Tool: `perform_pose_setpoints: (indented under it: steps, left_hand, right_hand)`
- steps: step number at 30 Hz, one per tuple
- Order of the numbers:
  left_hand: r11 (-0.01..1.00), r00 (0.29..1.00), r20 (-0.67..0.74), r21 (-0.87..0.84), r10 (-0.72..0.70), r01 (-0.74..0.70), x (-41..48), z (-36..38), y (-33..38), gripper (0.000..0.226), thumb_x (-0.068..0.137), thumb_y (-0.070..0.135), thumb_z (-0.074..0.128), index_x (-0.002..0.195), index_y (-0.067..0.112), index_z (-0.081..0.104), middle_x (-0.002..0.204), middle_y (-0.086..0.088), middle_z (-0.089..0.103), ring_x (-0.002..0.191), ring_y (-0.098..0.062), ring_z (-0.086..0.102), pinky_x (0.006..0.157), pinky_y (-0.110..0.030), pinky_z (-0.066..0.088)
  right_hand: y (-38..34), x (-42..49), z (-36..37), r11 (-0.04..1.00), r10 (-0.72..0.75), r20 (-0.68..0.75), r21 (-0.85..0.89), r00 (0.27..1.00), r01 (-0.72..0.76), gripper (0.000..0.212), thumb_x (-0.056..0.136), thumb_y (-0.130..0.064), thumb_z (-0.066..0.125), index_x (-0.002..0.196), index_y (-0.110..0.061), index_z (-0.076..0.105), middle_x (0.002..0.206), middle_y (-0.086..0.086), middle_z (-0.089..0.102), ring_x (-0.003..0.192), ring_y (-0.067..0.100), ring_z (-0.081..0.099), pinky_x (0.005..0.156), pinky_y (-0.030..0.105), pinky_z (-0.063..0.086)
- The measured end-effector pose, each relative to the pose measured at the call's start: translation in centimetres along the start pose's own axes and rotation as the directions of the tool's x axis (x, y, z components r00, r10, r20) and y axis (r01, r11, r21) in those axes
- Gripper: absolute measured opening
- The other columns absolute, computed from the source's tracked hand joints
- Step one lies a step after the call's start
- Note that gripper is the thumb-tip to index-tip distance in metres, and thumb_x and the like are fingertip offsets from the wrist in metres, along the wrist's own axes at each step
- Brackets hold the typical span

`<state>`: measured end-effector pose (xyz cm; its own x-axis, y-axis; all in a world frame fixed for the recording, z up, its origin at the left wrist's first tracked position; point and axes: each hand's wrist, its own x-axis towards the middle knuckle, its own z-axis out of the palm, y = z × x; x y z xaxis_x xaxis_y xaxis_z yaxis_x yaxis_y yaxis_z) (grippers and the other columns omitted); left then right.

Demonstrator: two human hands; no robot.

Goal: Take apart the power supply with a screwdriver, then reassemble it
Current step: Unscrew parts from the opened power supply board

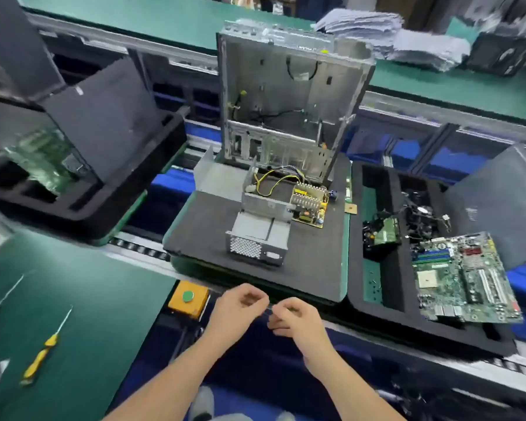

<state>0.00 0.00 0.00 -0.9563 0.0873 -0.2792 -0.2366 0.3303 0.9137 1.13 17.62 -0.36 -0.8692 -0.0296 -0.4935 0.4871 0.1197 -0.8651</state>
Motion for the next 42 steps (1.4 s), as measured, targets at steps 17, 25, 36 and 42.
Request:
perform_pose_setpoints:
  steps: [17,25,36,42]
  left_hand:
    - [0.921,0.674,-0.678,-0.009,-0.292,0.39,-8.8,-16.7,-11.6,0.028,0.096,0.002,0.06,0.116,0.013,0.075,0.116,-0.004,0.073,0.106,-0.021,0.067,0.099,-0.026,0.045]
    - [0.718,0.549,-0.752,0.149,-0.364,0.68,-8.8,-24.6,-17.5,0.045,0.099,0.01,0.059,0.143,0.015,0.053,0.144,-0.01,0.048,0.132,-0.033,0.045,0.111,-0.045,0.036]
    - [0.807,0.64,-0.578,-0.057,-0.507,0.588,-5.1,-23.6,-18.8,0.016,0.1,0.021,0.063,0.113,0.012,0.062,0.102,-0.002,0.069,0.105,-0.02,0.064,0.084,-0.035,0.053]
    - [0.881,0.717,-0.515,-0.236,-0.471,0.41,-1.0,-21.9,-13.6,0.013,0.085,0.032,0.075,0.097,0.029,0.071,0.073,0.016,0.073,0.085,-0.005,0.071,0.063,-0.016,0.044]
  right_hand:
    - [-1.8,1.7,24.8,0.969,0.241,0.518,-0.176,0.82,-0.173,0.011,0.103,-0.007,0.062,0.108,0.003,0.064,0.092,0.023,0.059,0.087,0.032,0.062,0.077,0.035,0.057]
    - [-0.7,3.7,31.8,0.936,0.352,0.506,-0.215,0.788,-0.28,0.018,0.102,-0.012,0.064,0.114,0.001,0.067,0.094,0.016,0.07,0.081,0.025,0.072,0.071,0.028,0.061]
    - [0.0,6.6,33.1,0.939,0.338,0.428,-0.217,0.838,-0.267,0.02,0.101,-0.009,0.061,0.119,-0.007,0.067,0.1,0.011,0.068,0.09,0.021,0.067,0.082,0.03,0.058]
    - [-1.6,7.9,30.3,0.984,0.167,0.321,-0.12,0.932,-0.135,0.023,0.099,-0.009,0.062,0.122,-0.011,0.066,0.083,0.005,0.07,0.076,0.02,0.069,0.077,0.04,0.059]
